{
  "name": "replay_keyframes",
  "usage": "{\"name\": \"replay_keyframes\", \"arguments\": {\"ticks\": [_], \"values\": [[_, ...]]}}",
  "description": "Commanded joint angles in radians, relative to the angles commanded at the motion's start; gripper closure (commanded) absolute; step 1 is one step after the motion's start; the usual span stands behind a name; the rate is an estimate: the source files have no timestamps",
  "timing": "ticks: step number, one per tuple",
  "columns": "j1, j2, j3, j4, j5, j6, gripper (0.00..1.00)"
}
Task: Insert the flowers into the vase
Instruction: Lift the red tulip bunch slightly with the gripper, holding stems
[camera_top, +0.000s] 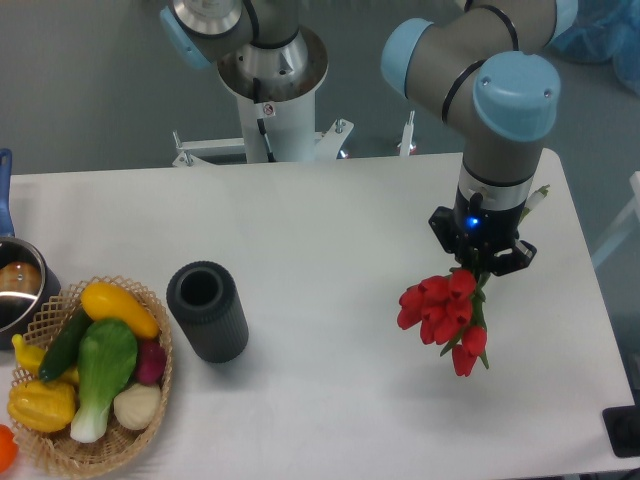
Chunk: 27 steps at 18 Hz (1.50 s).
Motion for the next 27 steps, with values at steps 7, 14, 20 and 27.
{"name": "replay_keyframes", "arguments": {"ticks": [7,14,20,27], "values": [[-0.006,0.002,-0.008,0.0,-0.003,0.0,1.0],[-0.02,0.035,-0.038,0.006,-0.073,-0.011,1.0],[-0.02,0.071,-0.06,0.084,-0.262,-0.158,1.0],[-0.025,0.077,-0.071,0.152,-0.334,-0.25,1.0]]}}
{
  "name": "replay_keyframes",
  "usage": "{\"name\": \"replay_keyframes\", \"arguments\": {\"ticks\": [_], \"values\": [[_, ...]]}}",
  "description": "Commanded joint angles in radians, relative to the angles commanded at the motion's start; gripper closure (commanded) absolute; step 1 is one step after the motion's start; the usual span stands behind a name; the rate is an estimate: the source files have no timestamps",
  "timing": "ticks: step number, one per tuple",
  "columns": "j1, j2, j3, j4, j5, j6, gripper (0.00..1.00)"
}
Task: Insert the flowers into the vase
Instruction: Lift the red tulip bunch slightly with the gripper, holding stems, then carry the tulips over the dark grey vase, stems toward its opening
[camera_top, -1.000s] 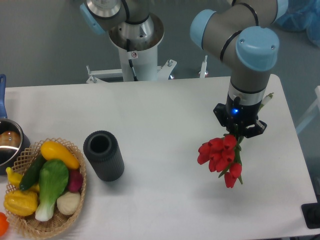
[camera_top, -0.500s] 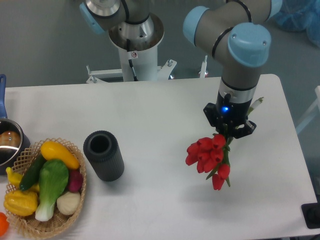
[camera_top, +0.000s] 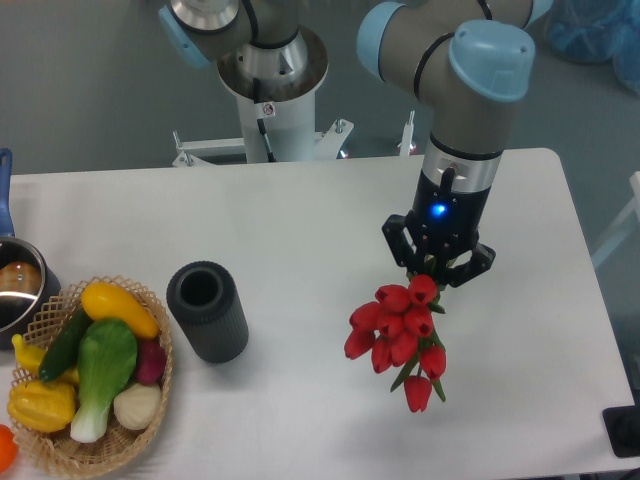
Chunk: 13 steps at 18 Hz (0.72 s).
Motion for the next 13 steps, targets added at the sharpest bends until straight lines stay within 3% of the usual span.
{"name": "replay_keyframes", "arguments": {"ticks": [6,11,13], "values": [[0.002,-0.003,-0.003,0.015,-0.003,-0.043,1.0],[0.029,-0.005,-0.092,0.188,-0.239,-0.042,1.0],[0.035,-0.005,-0.101,0.198,-0.32,-0.042,1.0]]}}
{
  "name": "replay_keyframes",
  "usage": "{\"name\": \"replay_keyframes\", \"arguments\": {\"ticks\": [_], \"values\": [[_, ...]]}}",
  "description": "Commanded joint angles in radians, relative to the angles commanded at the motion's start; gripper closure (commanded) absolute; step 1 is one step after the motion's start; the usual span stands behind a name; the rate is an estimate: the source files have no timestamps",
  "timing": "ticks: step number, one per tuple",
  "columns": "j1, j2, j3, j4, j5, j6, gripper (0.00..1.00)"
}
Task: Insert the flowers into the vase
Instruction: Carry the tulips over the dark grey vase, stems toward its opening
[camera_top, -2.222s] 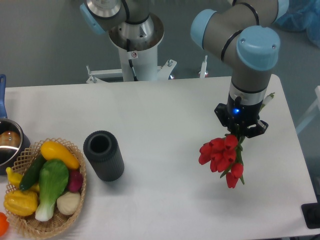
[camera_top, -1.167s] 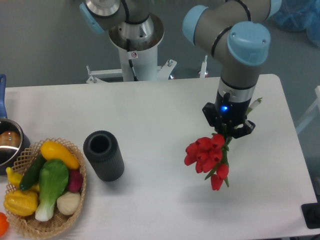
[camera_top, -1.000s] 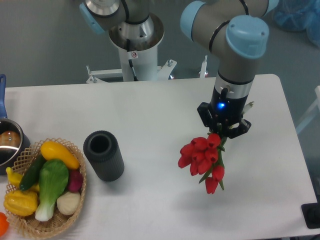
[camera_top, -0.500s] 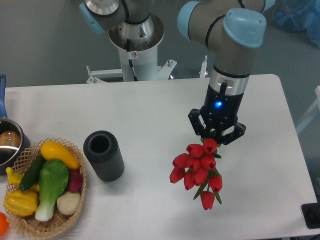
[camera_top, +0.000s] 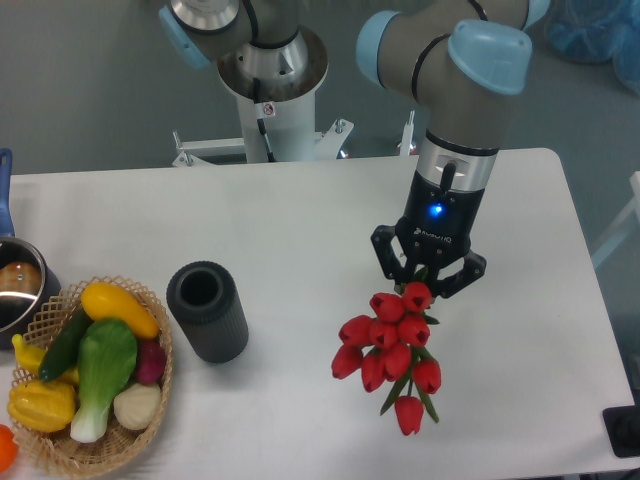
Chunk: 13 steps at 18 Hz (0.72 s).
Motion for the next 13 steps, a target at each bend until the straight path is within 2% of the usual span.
{"name": "replay_keyframes", "arguments": {"ticks": [9,13], "values": [[-0.005,0.009,-0.034,0.003,-0.377,0.048,1.0],[0.02,0.029,-0.04,0.008,-0.561,0.083,1.0]]}}
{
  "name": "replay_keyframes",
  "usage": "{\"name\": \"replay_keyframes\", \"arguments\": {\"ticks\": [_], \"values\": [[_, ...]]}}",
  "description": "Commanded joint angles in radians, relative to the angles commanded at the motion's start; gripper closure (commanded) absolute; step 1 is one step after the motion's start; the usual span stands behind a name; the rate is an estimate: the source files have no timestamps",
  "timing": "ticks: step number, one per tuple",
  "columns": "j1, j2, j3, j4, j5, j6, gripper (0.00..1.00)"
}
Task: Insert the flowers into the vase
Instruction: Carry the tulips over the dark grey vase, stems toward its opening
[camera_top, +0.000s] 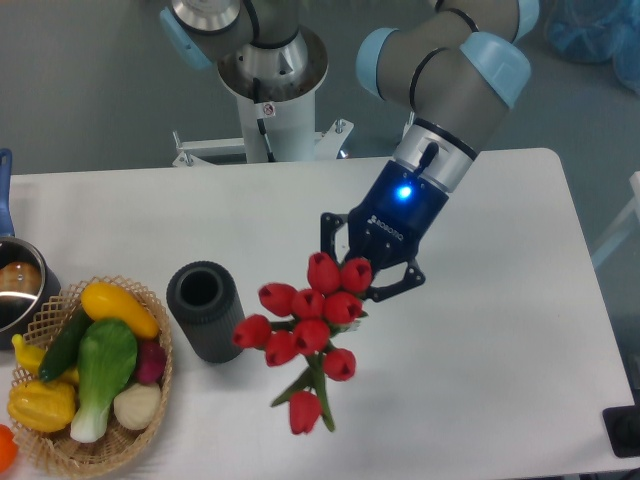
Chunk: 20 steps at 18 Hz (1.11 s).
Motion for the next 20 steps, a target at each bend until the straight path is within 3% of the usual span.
{"name": "replay_keyframes", "arguments": {"ticks": [7,9,11,15,20], "values": [[0.006,0.011,-0.041,0.0,-0.247,0.063,1.0],[0.003,0.015,-0.055,-0.002,-0.273,0.124,1.0],[-0.006,0.049,-0.064,-0.005,-0.283,0.091,1.0],[-0.009,0.129,-0.147,-0.008,-0.281,0.063,1.0],[-0.023,0.172,-0.19,-0.009,-0.275,0.04,1.0]]}}
